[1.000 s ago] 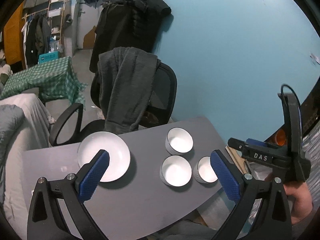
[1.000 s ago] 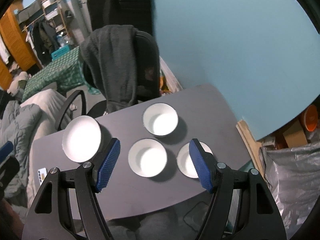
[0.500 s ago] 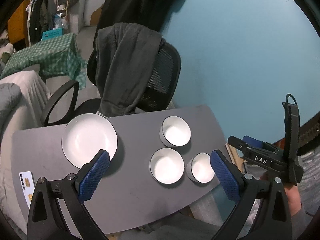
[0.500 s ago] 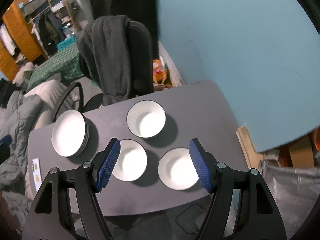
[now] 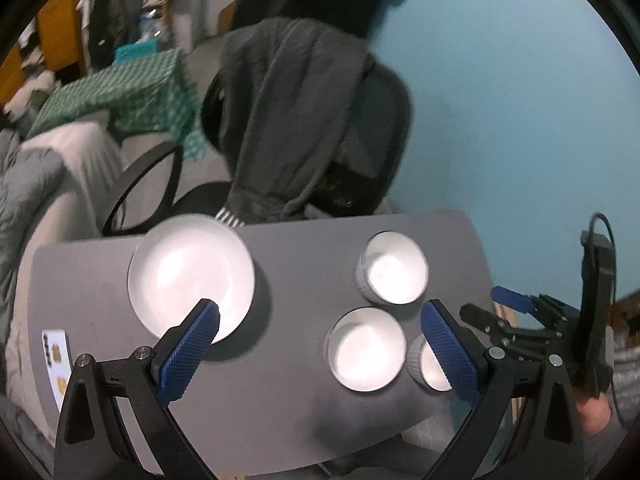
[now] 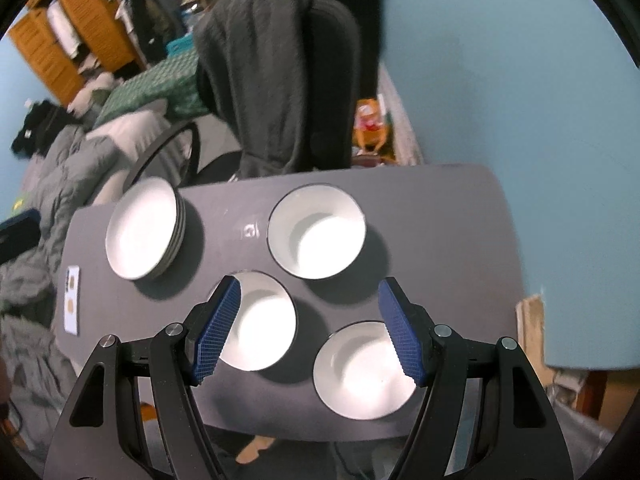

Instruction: Organize plates and bowls

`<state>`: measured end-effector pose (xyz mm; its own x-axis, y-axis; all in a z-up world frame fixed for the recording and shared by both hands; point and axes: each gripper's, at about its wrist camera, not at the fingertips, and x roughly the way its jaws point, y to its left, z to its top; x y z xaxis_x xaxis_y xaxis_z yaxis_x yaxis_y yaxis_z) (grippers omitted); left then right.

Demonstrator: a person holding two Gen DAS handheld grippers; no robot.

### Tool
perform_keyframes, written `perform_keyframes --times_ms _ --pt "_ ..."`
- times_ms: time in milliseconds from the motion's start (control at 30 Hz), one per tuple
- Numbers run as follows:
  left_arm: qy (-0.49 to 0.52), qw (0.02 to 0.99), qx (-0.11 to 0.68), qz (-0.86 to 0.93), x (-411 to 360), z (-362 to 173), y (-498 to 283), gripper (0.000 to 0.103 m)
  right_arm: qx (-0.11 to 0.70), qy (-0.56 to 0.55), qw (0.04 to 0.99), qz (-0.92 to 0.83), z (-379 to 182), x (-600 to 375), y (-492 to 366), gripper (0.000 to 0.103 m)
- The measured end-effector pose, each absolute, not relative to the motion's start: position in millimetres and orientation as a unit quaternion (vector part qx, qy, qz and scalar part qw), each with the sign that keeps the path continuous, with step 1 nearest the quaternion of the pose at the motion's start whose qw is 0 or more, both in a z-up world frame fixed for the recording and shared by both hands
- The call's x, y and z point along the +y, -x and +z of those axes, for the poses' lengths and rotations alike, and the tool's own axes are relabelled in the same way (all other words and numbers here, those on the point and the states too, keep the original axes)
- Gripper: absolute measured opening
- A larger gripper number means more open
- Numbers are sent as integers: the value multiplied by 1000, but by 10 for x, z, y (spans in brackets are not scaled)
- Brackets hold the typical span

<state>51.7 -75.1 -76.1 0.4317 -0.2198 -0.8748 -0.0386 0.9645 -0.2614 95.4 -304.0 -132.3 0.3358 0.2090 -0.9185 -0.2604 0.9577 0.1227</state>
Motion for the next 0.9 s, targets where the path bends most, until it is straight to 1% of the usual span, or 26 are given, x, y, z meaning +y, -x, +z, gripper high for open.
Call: perform_keyframes --times_ms 167,233,333,500,600,833,900 --pt "117 825 551 -40 -817 -1052 -563 101 579 45 796 170 -1604 -2947 -1028 71" --pt "109 820 560 -35 -870 -1172 -569 96 588 46 787 181 -1695 -2929 -1044 70" --pt "86 811 578 -30 -983 -1372 -574 95 608 43 769 196 -1897 -2888 -1077 71" --pt "79 791 607 -28 -1096 -1723 -572 92 634 40 742 213 -2137 -2806 -1113 71" --pt "78 781 619 -23 -1123 -1876 -562 85 642 36 733 222 -2234 -2775 -1144 71" --pt "97 763 639 -4 -1129 -2165 -544 85 654 42 719 231 -2383 -2732 -1191 71" --pt "103 760 642 -4 -1118 -2220 -541 83 657 48 716 231 -2420 -2743 -1214 68"
